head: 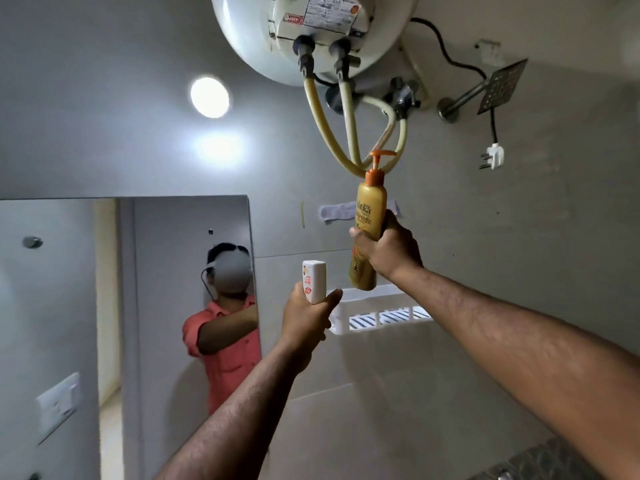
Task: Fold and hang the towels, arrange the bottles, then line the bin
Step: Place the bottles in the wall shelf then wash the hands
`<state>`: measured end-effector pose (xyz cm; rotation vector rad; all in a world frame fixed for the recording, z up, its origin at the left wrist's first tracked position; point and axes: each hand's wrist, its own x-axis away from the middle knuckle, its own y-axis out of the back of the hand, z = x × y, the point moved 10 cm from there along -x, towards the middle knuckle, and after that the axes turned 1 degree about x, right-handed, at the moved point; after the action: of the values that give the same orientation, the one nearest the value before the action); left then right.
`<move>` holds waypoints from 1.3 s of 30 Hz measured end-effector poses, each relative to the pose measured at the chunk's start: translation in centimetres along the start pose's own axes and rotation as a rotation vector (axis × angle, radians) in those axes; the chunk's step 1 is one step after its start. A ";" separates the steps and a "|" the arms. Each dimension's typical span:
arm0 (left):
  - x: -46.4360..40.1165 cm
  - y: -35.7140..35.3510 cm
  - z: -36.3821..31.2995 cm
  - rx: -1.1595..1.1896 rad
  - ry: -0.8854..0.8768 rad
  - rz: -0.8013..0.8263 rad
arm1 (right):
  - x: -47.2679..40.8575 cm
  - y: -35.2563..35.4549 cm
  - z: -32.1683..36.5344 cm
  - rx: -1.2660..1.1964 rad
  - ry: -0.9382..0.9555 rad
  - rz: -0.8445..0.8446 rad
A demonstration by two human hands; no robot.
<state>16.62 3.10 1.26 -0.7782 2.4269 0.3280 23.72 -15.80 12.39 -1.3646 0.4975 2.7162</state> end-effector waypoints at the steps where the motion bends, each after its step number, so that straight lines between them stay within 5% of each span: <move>1: -0.6 0.1 0.2 0.027 0.004 0.004 | -0.3 -1.2 -0.3 -0.004 -0.031 0.039; 8: -2.8 -0.3 2.4 0.081 0.007 0.102 | 0.0 -9.1 -4.2 -0.010 -0.227 0.335; 11: -3.0 -0.5 3.6 0.093 0.010 0.097 | 0.1 -9.7 -5.4 0.044 -0.237 0.332; 20: -1.2 2.0 0.5 -0.097 -0.253 -0.240 | 1.6 -10.3 -6.1 0.061 -0.135 0.438; 27: 0.4 -0.3 -2.3 -0.069 -0.316 -0.349 | 2.4 -9.6 -7.4 0.040 -0.040 0.521; 33: 0.6 -7.8 -3.4 0.388 -0.002 -0.017 | 2.7 0.1 -3.2 -0.092 0.602 0.014; 36: 1.3 -11.5 -3.0 0.319 0.216 0.156 | 4.4 1.8 -1.5 0.185 0.969 0.028; 39: 1.8 -13.6 -1.8 0.291 0.376 0.257 | 4.9 2.3 -2.1 0.370 1.134 0.092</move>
<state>22.69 -9.27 0.85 -0.4277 2.8483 -0.0878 21.94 -19.08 7.91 -2.6257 1.0274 1.4827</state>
